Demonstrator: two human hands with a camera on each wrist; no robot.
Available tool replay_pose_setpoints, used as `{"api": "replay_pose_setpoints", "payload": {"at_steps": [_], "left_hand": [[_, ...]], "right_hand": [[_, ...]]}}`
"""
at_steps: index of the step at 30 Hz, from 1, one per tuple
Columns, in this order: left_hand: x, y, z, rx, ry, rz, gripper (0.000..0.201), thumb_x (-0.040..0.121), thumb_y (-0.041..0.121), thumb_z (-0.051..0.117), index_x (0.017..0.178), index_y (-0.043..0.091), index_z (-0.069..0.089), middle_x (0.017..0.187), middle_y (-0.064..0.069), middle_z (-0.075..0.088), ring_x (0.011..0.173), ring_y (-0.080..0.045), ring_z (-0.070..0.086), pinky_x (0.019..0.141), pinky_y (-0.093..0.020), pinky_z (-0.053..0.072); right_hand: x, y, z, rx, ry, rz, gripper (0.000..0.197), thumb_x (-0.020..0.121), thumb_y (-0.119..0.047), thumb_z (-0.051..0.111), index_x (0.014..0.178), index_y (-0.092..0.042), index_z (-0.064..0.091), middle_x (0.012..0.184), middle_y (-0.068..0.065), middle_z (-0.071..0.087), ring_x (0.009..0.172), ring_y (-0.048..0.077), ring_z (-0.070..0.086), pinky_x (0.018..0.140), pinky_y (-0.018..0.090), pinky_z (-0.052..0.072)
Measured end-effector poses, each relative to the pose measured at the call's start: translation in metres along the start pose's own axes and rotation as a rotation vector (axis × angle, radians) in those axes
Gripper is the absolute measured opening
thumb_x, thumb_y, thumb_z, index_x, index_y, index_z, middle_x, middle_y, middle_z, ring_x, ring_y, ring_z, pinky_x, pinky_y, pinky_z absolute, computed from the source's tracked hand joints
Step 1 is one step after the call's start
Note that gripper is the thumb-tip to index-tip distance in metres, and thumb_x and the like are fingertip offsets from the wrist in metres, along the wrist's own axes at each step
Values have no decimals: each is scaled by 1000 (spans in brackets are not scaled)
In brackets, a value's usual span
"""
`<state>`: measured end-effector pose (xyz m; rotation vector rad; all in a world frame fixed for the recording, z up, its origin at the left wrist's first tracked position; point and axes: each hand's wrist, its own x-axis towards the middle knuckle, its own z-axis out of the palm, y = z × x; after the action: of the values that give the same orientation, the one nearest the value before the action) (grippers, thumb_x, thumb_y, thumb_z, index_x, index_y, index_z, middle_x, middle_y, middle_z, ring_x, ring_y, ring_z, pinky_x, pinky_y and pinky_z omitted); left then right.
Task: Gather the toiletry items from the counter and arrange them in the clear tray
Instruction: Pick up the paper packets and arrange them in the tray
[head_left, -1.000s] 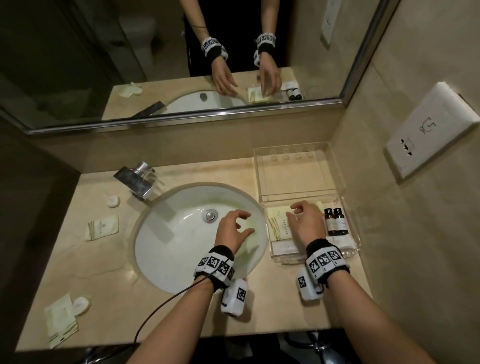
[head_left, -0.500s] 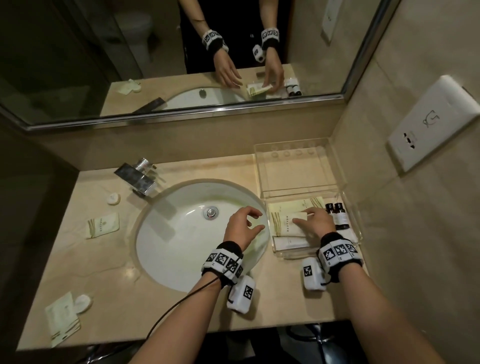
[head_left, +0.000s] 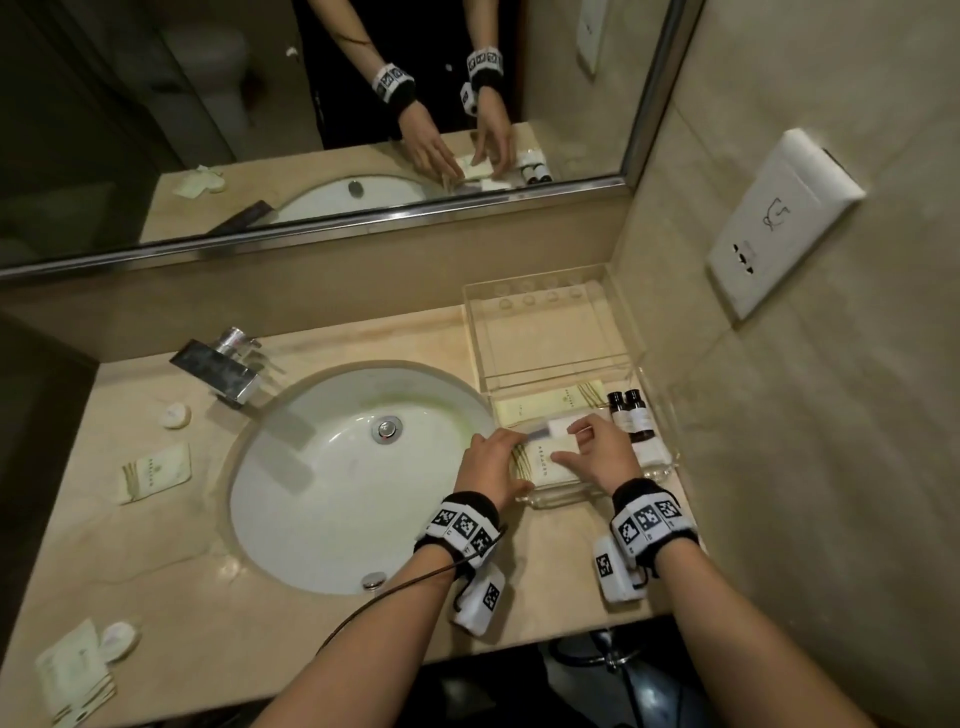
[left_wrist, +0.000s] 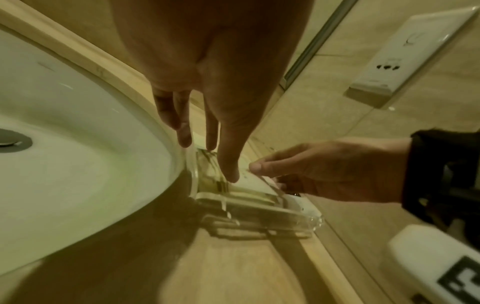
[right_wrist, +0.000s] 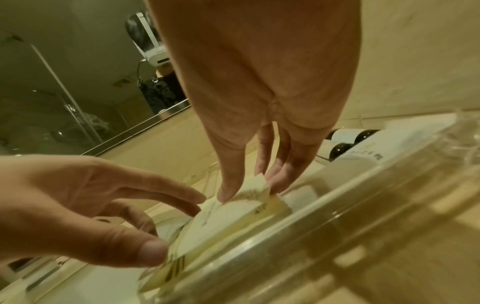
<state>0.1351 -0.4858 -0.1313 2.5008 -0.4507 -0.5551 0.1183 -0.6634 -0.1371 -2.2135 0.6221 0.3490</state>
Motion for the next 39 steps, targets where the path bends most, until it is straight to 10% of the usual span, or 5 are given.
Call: {"api": "replay_pose_setpoints", "payload": {"at_steps": [18, 24, 30, 39], "left_hand": [[-3, -9, 12, -69, 77, -21, 59, 71, 17, 81, 124, 24, 55, 129, 5, 56, 110, -20, 47, 96, -30, 41], [-26, -38, -30, -297, 228, -97, 35, 80, 21, 74, 113, 23, 61, 110, 4, 61, 93, -17, 57, 82, -29, 50], [-93, -130, -90, -479, 454, -398, 14, 80, 13, 71, 94, 15, 67, 86, -3, 69, 65, -16, 57, 73, -28, 51], [-227, -275, -147, -601, 744, -817, 15, 79, 8, 60, 87, 16, 69, 83, -3, 71, 67, -17, 59, 66, -22, 46]], "right_hand": [[-14, 10, 3, -26, 29, -105, 55, 75, -28, 81, 121, -15, 54, 104, 0, 56, 89, 13, 55, 82, 27, 50], [-17, -37, 5, -50, 181, -279, 31, 83, -29, 73, 109, -18, 60, 101, 2, 58, 86, 16, 58, 80, 33, 53], [-33, -139, 83, 78, -103, -481, 16, 85, -21, 71, 98, -14, 66, 84, -1, 66, 68, 7, 57, 61, 10, 45], [-87, -256, 249, 1, -449, -608, 15, 84, -20, 70, 97, -13, 68, 86, 4, 70, 66, 6, 58, 60, 7, 44]]}}
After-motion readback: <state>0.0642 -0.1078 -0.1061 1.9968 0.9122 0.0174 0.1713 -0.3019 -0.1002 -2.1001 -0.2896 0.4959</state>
